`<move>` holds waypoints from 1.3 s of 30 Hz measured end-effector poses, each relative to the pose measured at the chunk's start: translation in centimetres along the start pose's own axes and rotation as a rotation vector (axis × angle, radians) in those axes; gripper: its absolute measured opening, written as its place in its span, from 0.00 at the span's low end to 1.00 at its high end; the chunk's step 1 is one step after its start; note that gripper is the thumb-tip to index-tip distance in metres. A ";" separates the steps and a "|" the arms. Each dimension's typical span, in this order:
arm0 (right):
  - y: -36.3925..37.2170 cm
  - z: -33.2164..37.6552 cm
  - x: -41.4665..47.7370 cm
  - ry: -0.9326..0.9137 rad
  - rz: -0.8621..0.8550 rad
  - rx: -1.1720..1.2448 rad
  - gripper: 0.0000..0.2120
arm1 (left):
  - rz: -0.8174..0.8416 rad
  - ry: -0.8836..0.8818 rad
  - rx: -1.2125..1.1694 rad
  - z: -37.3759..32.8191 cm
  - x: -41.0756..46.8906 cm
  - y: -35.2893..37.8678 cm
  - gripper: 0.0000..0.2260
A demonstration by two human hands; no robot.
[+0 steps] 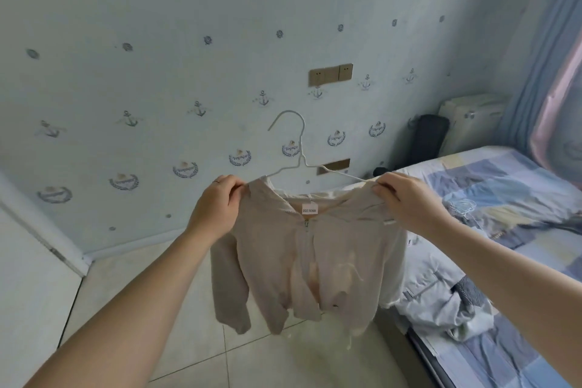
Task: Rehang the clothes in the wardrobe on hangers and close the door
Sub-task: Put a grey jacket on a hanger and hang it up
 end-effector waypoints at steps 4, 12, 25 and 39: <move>-2.9 5.0 -3.1 -0.084 -0.053 0.075 0.07 | -0.120 -0.028 0.031 -1.7 -5.8 -5.7 0.08; -8.4 12.4 -9.0 -0.218 -0.111 0.157 0.06 | -0.328 -0.023 0.108 -6.7 -16.3 -15.6 0.07; -20.4 27.7 -13.5 -0.399 -0.341 0.348 0.08 | -0.728 0.131 0.344 -18.1 -27.2 -35.8 0.08; -32.7 51.7 -16.1 -0.822 -0.619 0.509 0.06 | -1.110 0.347 0.709 -26.0 -38.0 -61.8 0.10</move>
Point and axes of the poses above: each hand's wrist, its own x-axis towards the middle knuckle, its own y-axis out of the palm, z = x × y, the point moved 8 cm from there along x, towards the middle knuckle, and after that the axes turned 1 degree about -z, right-handed, at the moved point
